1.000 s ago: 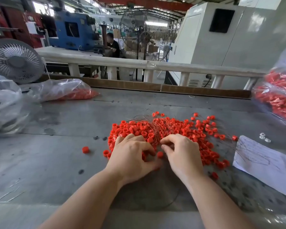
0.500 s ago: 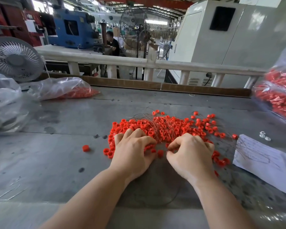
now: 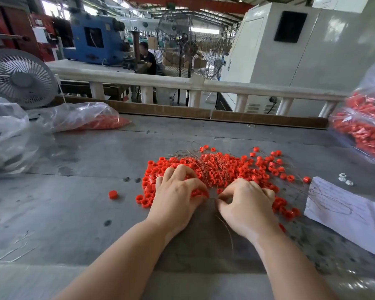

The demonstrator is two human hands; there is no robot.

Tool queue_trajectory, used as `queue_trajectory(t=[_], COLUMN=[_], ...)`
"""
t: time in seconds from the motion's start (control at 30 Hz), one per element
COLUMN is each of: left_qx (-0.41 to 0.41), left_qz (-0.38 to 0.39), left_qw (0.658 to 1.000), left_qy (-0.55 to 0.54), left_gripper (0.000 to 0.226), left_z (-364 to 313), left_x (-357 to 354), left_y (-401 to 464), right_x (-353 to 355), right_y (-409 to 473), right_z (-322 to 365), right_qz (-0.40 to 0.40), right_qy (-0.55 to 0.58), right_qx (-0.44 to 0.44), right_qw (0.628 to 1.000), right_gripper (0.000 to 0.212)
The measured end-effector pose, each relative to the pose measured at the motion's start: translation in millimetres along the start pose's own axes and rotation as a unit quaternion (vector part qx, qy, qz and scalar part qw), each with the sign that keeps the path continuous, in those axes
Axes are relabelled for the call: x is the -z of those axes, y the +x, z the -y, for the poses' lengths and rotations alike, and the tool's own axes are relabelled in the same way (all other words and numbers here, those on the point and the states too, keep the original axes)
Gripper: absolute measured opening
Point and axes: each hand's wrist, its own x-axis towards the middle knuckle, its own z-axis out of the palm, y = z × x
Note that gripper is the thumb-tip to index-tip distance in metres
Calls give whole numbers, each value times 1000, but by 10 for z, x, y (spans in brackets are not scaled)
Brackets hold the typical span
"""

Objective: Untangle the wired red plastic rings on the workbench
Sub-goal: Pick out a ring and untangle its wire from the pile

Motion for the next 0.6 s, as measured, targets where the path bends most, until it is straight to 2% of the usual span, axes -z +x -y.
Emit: queue_trajectory(t=[0.17,0.27,0.37,0.47,0.6], left_qx=[16,27,39,46,52], left_qz=[-39,-48,-49,-50,-51], left_qw=[997,995,994,994,993], left_qy=[-70,-81,-86,-88,-89], left_gripper=[18,19,20,20,20], left_z=[29,34,45,51,50], left_x=[27,37,45,42,37], left_y=[19,33,31,32,32], right_x=[-4,23,62,72,87], right_y=[-7,-9,-16,-51,-75], right_z=[10,18,45,95,132], right_qz=[24,3,-8,56,119], right_qy=[-7,14,70,65,62], right_qx=[19,25,53,109,156], right_qw=[1000,1000,996,990,979], right_gripper=[9,7,18,28,26])
